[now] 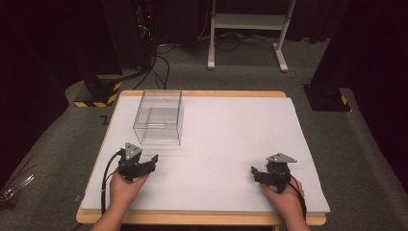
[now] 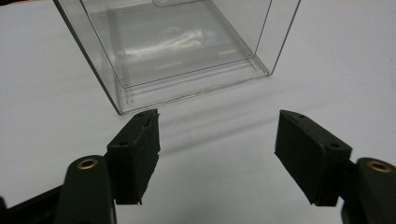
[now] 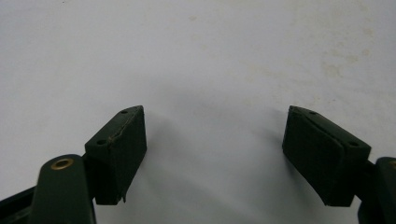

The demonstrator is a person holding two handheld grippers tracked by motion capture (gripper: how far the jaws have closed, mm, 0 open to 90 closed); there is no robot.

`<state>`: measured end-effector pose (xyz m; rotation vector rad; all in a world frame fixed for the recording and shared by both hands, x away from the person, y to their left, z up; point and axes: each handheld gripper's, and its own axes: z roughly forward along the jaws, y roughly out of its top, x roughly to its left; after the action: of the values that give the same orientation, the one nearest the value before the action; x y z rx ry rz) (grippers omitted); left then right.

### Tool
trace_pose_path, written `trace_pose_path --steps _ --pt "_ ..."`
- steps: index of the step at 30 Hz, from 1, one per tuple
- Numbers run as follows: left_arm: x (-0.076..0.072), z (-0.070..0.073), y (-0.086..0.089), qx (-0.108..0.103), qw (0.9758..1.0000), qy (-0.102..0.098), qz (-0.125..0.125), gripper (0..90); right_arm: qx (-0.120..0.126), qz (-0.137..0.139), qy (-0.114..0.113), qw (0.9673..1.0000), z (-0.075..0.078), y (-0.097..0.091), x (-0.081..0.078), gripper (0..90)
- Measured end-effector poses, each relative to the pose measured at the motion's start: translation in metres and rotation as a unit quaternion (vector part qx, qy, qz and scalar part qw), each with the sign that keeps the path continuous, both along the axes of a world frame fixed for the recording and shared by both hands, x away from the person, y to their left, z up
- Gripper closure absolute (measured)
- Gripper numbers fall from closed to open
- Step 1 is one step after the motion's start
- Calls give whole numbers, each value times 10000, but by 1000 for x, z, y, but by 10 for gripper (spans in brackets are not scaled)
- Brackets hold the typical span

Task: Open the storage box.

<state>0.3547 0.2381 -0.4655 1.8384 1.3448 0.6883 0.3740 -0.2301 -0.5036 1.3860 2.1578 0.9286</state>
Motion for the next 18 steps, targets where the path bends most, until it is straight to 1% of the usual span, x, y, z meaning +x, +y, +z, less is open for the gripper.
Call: trace_pose_path --steps 2,5,7,8,11,12,14,16,18 --pt "2 1 -1 -16 10000 -14 14 298 4 2 2 10000 0 0 0 216" --pt "10 5 -3 -27 10000 -55 38 280 3 2 0 10000 0 0 0 216" --pt "12 6 -4 -32 10000 -38 54 272 5 1 3 10000 0 0 0 216" --pt "15 7 -6 -2 10000 -55 82 268 6 9 -3 10000 0 0 0 216" --pt "22 9 -9 -25 9999 -75 115 255 7 11 -4 10000 0 0 0 216" --pt "22 9 -9 -25 9999 -75 115 255 8 12 -3 10000 0 0 0 216" --pt "28 11 -11 -19 9999 -46 163 237 14 11 1 10000 0 0 0 216" --pt "32 11 -13 49 9998 -39 169 225 23 1 12 10000 0 0 0 216" --pt "34 12 -14 74 9998 -30 174 216 22 0 10 10000 0 0 0 216"
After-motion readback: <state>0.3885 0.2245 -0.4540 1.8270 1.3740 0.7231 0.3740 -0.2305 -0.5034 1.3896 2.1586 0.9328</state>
